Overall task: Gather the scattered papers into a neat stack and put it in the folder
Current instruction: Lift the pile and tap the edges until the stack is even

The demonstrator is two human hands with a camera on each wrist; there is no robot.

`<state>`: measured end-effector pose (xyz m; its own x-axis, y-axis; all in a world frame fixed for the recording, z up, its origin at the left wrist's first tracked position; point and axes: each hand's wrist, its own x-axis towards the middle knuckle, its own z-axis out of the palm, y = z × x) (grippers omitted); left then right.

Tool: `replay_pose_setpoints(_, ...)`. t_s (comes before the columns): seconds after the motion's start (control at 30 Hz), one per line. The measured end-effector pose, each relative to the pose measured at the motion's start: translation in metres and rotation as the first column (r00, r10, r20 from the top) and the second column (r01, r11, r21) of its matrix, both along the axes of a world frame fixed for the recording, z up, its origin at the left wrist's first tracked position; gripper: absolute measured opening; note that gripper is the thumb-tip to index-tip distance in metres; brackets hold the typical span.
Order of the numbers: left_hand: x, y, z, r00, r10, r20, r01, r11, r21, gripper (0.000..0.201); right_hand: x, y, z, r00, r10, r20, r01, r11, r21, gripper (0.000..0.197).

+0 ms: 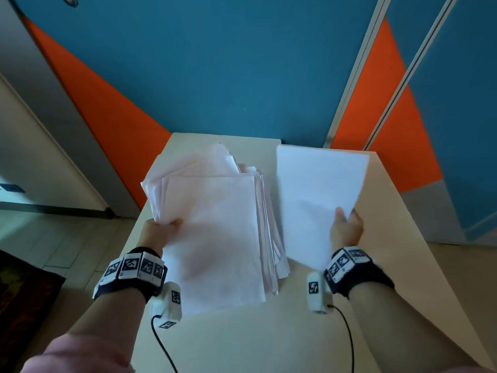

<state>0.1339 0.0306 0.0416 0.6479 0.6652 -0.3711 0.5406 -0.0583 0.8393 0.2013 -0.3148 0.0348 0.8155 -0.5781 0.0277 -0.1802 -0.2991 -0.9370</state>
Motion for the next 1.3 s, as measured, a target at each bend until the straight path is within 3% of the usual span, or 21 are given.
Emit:
replay_pose_setpoints(0.13, -0.002, -0.006, 0.008, 0.998, -0.025, -0.063, 0.027, 0.999, 0.032, 0.050, 0.011, -0.016, 0.036, 0.977, -0.088, 0.195, 0.061, 0.988, 0.141, 0.034)
replay_pose_setpoints(0.23, -0.001, -0.010, 0.012, 0.990, -0.051, -0.135, 0.060, 0.996, 0.061, 0.049, 0.009, -0.015, 0.045, 0.971, -0.087, 0.223, 0.022, 0.961, 0.277, 0.032)
replay_pose_setpoints(0.37, 0.000, -0.006, 0.011, 0.979, -0.049, -0.197, 0.065, 0.995, 0.078, 0.049, 0.006, -0.015, 0.049, 0.963, -0.101, 0.249, 0.009, 0.938, 0.346, 0.034)
replay_pose_setpoints(0.43, -0.001, -0.005, 0.011, 0.978, -0.045, -0.204, 0.062, 0.995, 0.079, 0.051, 0.004, -0.014, 0.053, 0.965, -0.034, 0.259, -0.060, 0.937, 0.344, 0.037)
replay_pose_setpoints(0.57, -0.005, -0.009, 0.011, 0.980, -0.069, -0.188, 0.070, 0.998, -0.001, 0.058, -0.006, 0.012, 0.042, 0.951, 0.292, 0.106, -0.310, 0.902, 0.300, 0.034)
replay_pose_setpoints(0.7, -0.006, -0.011, -0.001, 0.986, -0.168, -0.022, 0.158, 0.960, -0.231, 0.085, -0.016, 0.036, 0.008, 0.873, 0.488, -0.014, -0.448, 0.811, 0.377, 0.036)
replay_pose_setpoints(0.8, -0.012, -0.019, 0.004, 0.968, -0.236, 0.089, 0.252, 0.901, -0.352, 0.067, -0.018, 0.035, -0.008, 0.801, 0.597, -0.045, -0.515, 0.726, 0.456, 0.044)
replay_pose_setpoints(0.9, -0.017, -0.025, 0.006, 0.948, -0.272, 0.165, 0.317, 0.848, -0.424, 0.085, -0.022, 0.032, -0.013, 0.700, 0.704, -0.119, -0.564, 0.648, 0.512, 0.051)
replay_pose_setpoints(1.03, -0.020, -0.028, 0.011, 0.934, -0.256, 0.248, 0.347, 0.807, -0.477, 0.096, -0.023, 0.032, -0.007, 0.752, 0.643, -0.144, -0.491, 0.694, 0.526, 0.035)
replay_pose_setpoints(1.2, -0.011, -0.036, 0.045, 0.851, -0.241, 0.466, 0.409, 0.861, -0.302, 0.041, -0.017, 0.038, 0.038, 0.820, 0.563, 0.104, -0.531, 0.680, 0.505, 0.031)
replay_pose_setpoints(1.3, -0.001, -0.029, 0.063, 0.779, -0.236, 0.580, 0.447, 0.859, -0.251, 0.038, -0.013, 0.038, 0.066, 0.782, 0.562, 0.270, -0.616, 0.631, 0.471, 0.041)
